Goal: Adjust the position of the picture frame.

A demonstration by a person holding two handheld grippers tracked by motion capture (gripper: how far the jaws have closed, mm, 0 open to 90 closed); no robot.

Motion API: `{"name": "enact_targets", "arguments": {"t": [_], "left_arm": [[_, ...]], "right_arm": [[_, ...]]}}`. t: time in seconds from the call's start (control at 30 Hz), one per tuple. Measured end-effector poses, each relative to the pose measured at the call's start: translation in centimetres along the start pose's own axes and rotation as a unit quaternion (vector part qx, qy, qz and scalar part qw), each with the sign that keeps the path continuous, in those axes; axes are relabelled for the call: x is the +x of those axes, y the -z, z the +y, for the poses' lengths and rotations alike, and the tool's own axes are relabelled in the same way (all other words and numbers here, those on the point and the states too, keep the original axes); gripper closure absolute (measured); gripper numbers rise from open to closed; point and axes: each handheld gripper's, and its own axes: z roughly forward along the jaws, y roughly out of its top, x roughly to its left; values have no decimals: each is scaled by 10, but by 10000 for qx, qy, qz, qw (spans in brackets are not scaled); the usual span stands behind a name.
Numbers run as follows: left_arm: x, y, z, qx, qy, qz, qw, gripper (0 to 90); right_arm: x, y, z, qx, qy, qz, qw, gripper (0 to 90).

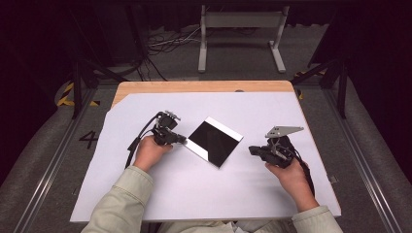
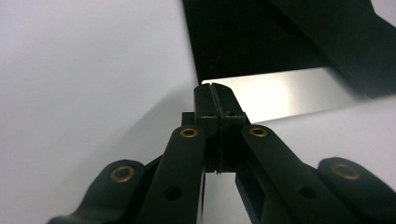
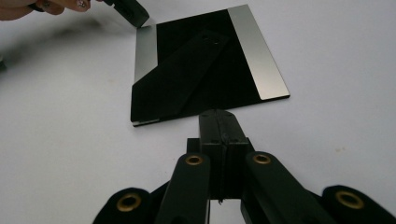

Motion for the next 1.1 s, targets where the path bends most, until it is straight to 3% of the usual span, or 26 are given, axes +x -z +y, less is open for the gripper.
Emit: {"name": "enact_targets", "arguments": {"t": [0.2, 0.5, 0.7, 0.73, 0.77, 0.8, 0.87, 0.97, 1.03, 1.07, 1.1], "left_arm": [[-16, -3, 0, 200, -261, -101, 9994, 900], [-33, -9, 1, 336, -486, -396, 9975, 900], [-47, -14, 3, 403, -686, -416, 9960, 900], [-54, -22, 5, 615, -843, -894, 9905, 900], [-61, -29, 5, 704, -1057, -927, 9876, 900], [-70, -29, 8, 723, -1214, -710, 9874, 900], [-82, -29, 12, 676, -1461, -468, 9859, 900], [-92, -26, 16, 601, -1617, -387, 9843, 900], [-89, -19, 16, 421, -1508, -306, 9872, 900], [-84, -14, 15, 283, -1332, -205, 9905, 900], [-80, -12, 15, 227, -1227, -129, 9921, 900]], "right_arm": [[-1, 2, 1, -35, -8, 8, 10000, 900], [-1, 1, 3, -37, 16, 31, 10000, 900], [-1, 0, 3, -26, 11, 31, 10000, 900], [-1, 0, 3, -23, 5, 33, 10000, 900], [-2, 0, 3, -19, 5, 28, 10000, 900], [-2, 0, 3, -22, 3, 30, 10000, 900], [-2, 1, 3, -39, 10, 17, 10000, 900], [-2, 3, 2, -50, -4, 20, 10000, 900], [-2, 4, 2, -63, -29, 14, 10000, 900], [-3, 4, 2, -65, -30, 11, 10000, 900], [-3, 4, 1, -66, -17, 5, 10000, 900]]}}
